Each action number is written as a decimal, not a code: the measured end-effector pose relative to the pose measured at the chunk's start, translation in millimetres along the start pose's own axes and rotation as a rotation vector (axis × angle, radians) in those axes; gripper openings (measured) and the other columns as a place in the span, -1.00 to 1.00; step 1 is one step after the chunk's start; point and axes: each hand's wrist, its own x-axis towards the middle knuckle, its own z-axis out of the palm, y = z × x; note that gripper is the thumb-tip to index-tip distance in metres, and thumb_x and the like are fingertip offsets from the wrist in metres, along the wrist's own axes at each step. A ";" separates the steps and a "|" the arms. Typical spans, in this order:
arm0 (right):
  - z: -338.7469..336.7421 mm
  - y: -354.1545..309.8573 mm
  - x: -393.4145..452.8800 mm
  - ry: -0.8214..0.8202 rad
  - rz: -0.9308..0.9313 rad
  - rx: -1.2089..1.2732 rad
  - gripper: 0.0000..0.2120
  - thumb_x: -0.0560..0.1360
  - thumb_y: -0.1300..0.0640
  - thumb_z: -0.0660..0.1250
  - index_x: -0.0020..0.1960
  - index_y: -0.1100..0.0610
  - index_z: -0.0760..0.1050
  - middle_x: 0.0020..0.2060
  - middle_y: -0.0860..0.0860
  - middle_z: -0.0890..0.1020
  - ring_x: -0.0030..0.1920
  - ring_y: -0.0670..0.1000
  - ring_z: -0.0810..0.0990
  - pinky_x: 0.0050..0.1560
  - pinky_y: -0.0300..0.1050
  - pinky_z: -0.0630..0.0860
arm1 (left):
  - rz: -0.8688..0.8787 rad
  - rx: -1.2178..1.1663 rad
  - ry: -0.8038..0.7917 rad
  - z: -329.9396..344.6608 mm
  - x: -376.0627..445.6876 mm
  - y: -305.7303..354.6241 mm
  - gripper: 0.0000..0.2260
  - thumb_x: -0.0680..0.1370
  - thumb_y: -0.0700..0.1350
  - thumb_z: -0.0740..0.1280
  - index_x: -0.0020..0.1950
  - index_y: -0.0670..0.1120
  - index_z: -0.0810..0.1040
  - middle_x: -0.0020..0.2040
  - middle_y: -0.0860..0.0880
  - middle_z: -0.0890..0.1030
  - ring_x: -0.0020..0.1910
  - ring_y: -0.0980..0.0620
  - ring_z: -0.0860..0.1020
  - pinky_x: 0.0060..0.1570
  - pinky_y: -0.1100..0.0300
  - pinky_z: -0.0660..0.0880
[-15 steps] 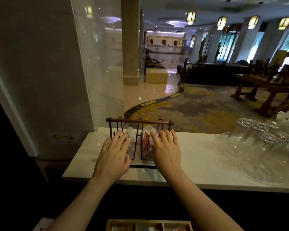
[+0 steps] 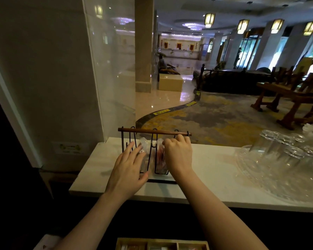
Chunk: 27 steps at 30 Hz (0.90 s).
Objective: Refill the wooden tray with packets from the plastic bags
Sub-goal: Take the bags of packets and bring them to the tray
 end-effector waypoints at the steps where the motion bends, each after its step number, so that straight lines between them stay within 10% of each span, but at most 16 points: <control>1: -1.7 1.7 1.4 0.043 -0.014 0.074 -0.94 0.32 0.24 0.42 -0.25 0.10 0.59 -0.34 0.03 0.67 -0.21 0.12 0.57 -0.13 -0.04 0.47 | -0.010 -0.003 -0.016 0.0 0.6 0.3 -0.40 0.47 0.29 0.10 0.40 -0.02 0.34 0.47 -0.01 0.31 0.52 -0.05 0.08 0.39 0.03 0.20; 8: -50.9 -1.0 0.6 0.349 0.033 0.543 -0.88 0.50 0.20 0.25 -0.06 0.13 0.56 -0.16 0.02 0.60 -0.23 0.03 0.57 -0.34 -0.10 0.49 | -0.101 -0.205 -0.124 -7.7 4.2 6.3 -0.14 0.35 0.48 0.05 0.52 0.05 0.00 0.56 0.07 0.03 0.51 0.12 -0.20 0.46 0.05 -0.07; 13: -73.7 -2.4 -2.0 0.320 0.008 0.861 -0.87 0.48 0.26 0.28 -0.12 0.07 0.56 -0.20 -0.06 0.56 -0.22 -0.06 0.56 -0.27 -0.06 0.52 | -0.190 -0.870 -0.167 -37.6 2.2 18.1 -0.08 0.16 0.57 0.15 0.43 0.27 -0.02 0.48 0.19 0.12 0.46 0.19 0.08 0.37 0.17 0.17; 19: -76.3 -14.0 -11.3 0.049 0.067 1.375 -0.73 0.50 0.40 0.25 -0.17 0.06 0.56 -0.20 0.07 0.60 -0.18 0.16 0.64 -0.19 -0.01 0.60 | -0.313 -1.437 -0.381 -69.8 -15.5 20.6 -0.10 -0.06 0.42 0.47 0.23 0.18 0.38 0.08 0.26 0.63 0.08 0.24 0.59 -0.08 0.37 0.54; 27: -48.1 -36.7 -18.7 -0.070 0.212 1.403 -0.76 0.52 0.31 0.29 -0.16 -0.01 0.56 -0.18 0.06 0.66 -0.15 0.12 0.67 -0.09 0.10 0.63 | -0.597 -1.643 -0.561 -43.3 -50.8 37.0 -0.59 0.26 0.00 0.54 0.07 -0.06 0.63 0.09 -0.19 0.65 0.10 -0.18 0.61 0.09 -0.06 0.54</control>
